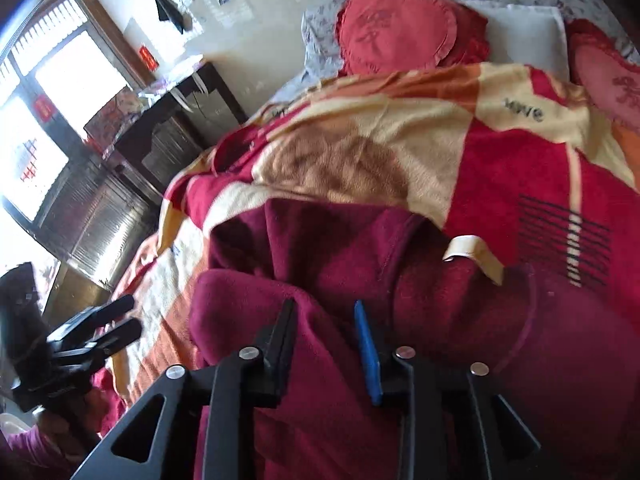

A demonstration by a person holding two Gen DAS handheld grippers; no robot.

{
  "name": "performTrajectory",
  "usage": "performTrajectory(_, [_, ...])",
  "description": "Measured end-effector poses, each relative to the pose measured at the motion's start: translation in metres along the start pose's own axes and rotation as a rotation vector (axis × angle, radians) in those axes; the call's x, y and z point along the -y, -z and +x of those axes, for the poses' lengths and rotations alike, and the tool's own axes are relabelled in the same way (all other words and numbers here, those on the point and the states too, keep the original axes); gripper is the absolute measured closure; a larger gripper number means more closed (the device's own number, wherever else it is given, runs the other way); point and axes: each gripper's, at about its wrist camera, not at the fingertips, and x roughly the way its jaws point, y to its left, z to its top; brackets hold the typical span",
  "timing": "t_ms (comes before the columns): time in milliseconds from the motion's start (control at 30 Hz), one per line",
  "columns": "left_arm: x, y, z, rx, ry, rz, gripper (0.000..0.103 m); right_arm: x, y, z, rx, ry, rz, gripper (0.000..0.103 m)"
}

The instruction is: Fold small clothes

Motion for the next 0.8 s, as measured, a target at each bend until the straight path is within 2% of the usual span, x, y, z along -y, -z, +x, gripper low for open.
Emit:
performTrajectory(67, [0.005, -0.001, 0.011, -0.007, 0.014, 0.002, 0.03, 0.005, 0.009, -0.03, 0.05, 0.022, 0.0, 0.073])
performTrajectory(167, [0.011, -0.001, 0.027, -0.024, 0.033, 0.008, 0.03, 0.016, 0.032, -0.086, 0.135, -0.006, 0.036, 0.072])
performTrajectory(233, [0.014, 0.001, 0.036, -0.038, 0.04, 0.009, 0.03, 0.034, 0.058, -0.127, 0.196, 0.03, 0.071, 0.055])
performTrajectory(333, [0.019, 0.002, 0.049, -0.066, 0.064, 0.001, 0.03, 0.057, 0.1, -0.167, 0.223, 0.127, 0.106, 0.052])
performTrajectory(433, [0.027, 0.002, 0.054, -0.086, 0.087, -0.002, 0.034, 0.073, 0.134, -0.176, 0.162, 0.21, 0.117, 0.052])
performTrajectory(467, [0.03, 0.002, 0.053, -0.084, 0.091, 0.0, 0.041, 0.074, 0.143, -0.172, 0.137, 0.251, 0.099, 0.052])
performTrajectory(533, [0.037, 0.001, 0.049, -0.085, 0.096, 0.016, 0.047, 0.07, 0.151, -0.163, 0.111, 0.299, 0.044, 0.052])
performTrajectory(600, [0.041, -0.001, 0.046, -0.083, 0.098, 0.031, 0.057, 0.064, 0.156, -0.157, 0.103, 0.359, -0.023, 0.052])
performTrajectory(633, [0.044, -0.002, 0.044, -0.084, 0.09, 0.044, 0.057, 0.058, 0.158, -0.153, 0.101, 0.399, -0.072, 0.052])
performTrajectory(733, [0.044, -0.006, 0.04, -0.084, 0.094, 0.043, 0.058, 0.056, 0.163, -0.153, 0.095, 0.433, -0.108, 0.052])
performTrajectory(767, [0.043, -0.007, 0.039, -0.086, 0.099, 0.035, 0.065, 0.056, 0.164, -0.152, 0.094, 0.44, -0.116, 0.052])
performTrajectory(800, [0.042, -0.009, 0.04, -0.091, 0.093, 0.029, 0.067, 0.058, 0.165, -0.15, 0.096, 0.45, -0.122, 0.052])
